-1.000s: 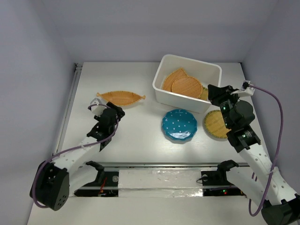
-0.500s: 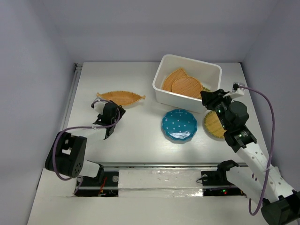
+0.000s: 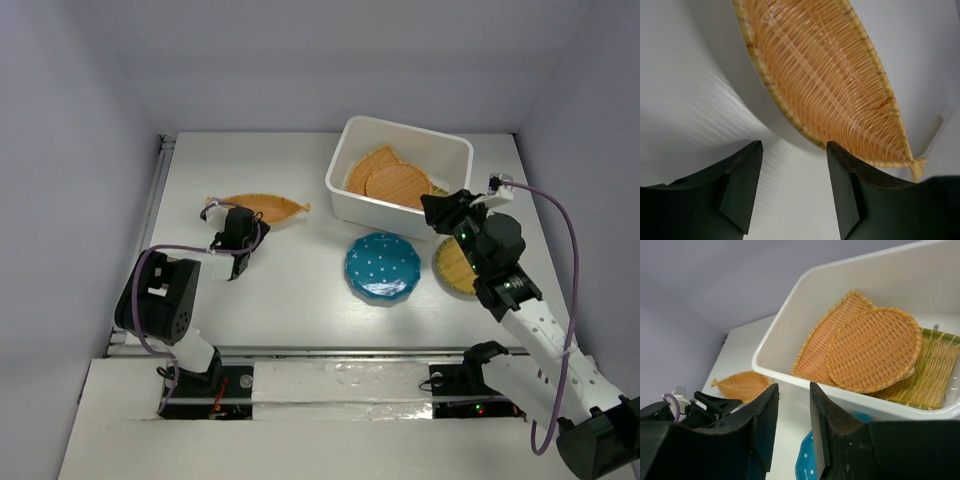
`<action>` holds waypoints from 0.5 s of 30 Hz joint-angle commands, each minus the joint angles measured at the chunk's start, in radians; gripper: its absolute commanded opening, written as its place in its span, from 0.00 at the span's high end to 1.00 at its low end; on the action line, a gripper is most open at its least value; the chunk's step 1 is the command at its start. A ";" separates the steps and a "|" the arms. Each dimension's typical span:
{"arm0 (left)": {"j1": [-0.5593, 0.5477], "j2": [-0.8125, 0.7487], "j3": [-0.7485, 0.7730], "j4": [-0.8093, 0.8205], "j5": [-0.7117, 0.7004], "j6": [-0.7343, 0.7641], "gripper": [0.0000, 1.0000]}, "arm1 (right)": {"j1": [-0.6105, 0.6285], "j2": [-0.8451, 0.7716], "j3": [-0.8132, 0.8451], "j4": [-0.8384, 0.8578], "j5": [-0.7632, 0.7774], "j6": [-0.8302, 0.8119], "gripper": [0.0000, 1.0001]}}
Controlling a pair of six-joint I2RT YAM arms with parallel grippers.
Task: Place the plates into the plastic bin on the countertop
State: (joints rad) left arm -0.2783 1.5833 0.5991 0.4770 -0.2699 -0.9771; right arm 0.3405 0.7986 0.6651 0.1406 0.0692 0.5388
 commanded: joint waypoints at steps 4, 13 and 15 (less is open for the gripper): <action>0.008 0.027 0.073 0.028 -0.026 0.009 0.50 | -0.003 -0.013 -0.013 0.066 -0.014 0.003 0.63; 0.008 0.083 0.149 -0.018 -0.045 0.015 0.55 | -0.003 -0.021 -0.015 0.062 -0.016 0.004 0.63; 0.008 0.089 0.159 -0.032 -0.045 0.021 0.56 | -0.003 -0.028 -0.013 0.057 -0.008 0.003 0.63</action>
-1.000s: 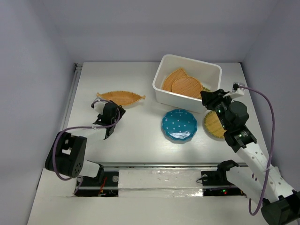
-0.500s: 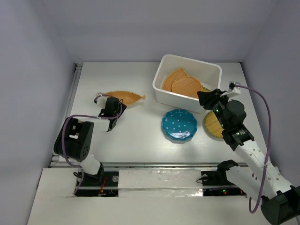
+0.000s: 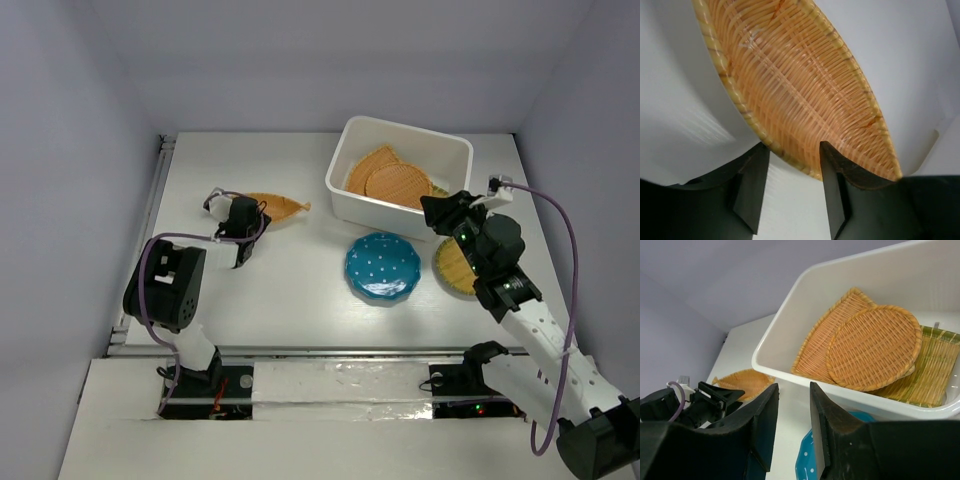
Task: Place the plates into the plastic bin on the countertop
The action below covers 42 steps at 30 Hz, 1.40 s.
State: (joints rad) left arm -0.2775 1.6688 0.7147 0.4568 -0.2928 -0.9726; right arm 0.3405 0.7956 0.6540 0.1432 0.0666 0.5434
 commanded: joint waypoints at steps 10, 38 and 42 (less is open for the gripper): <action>0.008 0.011 0.077 -0.082 -0.077 0.078 0.89 | -0.003 -0.093 0.007 0.010 0.039 -0.016 0.63; 0.057 0.013 0.088 -0.083 0.132 0.268 0.65 | -0.003 -0.139 0.006 0.007 0.006 -0.011 0.63; 0.057 0.011 0.084 -0.081 0.132 0.267 0.74 | -0.003 -0.145 0.006 0.003 0.009 -0.013 0.63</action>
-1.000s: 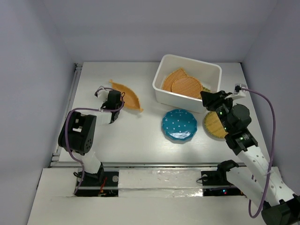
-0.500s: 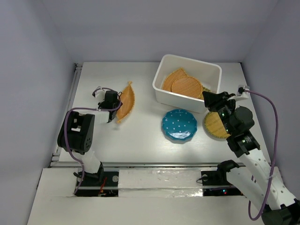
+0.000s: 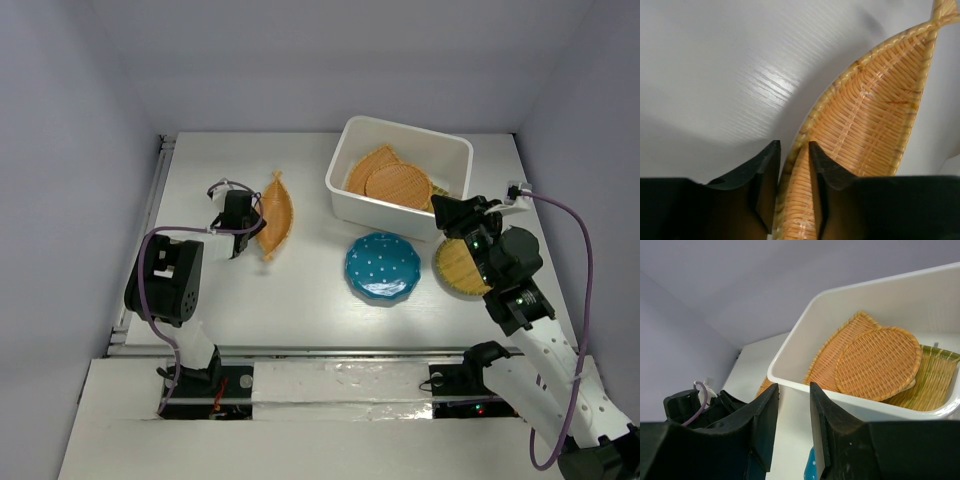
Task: Place the plates into the plastic bin on the countertop
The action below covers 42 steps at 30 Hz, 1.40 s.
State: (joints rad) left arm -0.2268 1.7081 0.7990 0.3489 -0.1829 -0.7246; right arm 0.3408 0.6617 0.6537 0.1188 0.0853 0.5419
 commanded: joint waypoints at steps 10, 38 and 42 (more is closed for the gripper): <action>0.006 -0.114 -0.101 0.108 0.059 -0.012 1.00 | -0.003 -0.037 0.003 0.021 -0.007 -0.014 0.63; -0.256 -0.490 0.163 0.272 0.336 -0.067 1.00 | -0.003 -0.105 -0.043 0.041 0.116 0.020 1.00; -0.295 -0.309 0.314 0.305 0.401 -0.090 1.00 | -0.003 -0.111 -0.048 0.041 0.129 0.021 1.00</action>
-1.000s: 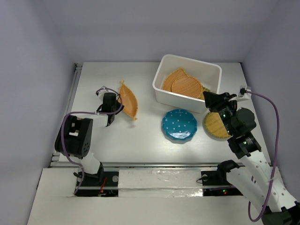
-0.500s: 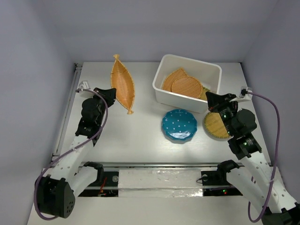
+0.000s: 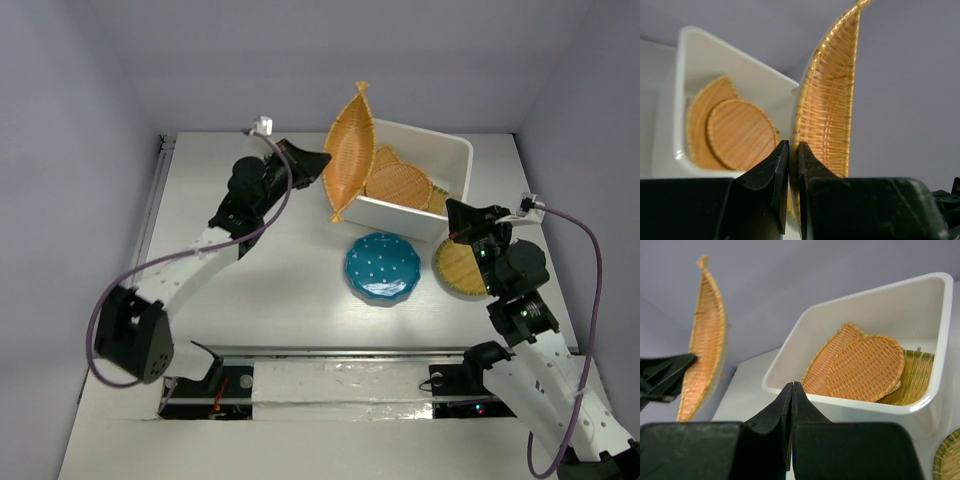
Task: Place the plates into the plastic bin on the countertop
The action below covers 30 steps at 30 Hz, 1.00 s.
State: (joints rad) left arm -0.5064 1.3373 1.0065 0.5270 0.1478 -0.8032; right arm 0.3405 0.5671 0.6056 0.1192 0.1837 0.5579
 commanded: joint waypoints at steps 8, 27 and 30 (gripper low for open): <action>-0.034 0.503 0.636 -0.117 0.269 0.033 1.00 | -0.003 -0.038 -0.006 0.036 0.053 0.005 0.98; -0.072 0.662 0.844 -0.360 0.148 0.203 0.49 | -0.003 -0.016 -0.006 0.040 0.065 0.000 0.95; -0.072 0.548 0.758 -0.311 0.105 0.222 0.45 | -0.003 -0.012 -0.006 0.037 0.077 0.000 0.95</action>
State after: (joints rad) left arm -0.5766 2.0727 1.8004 0.1280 0.3054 -0.6315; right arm 0.3405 0.5560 0.6048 0.1196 0.2329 0.5621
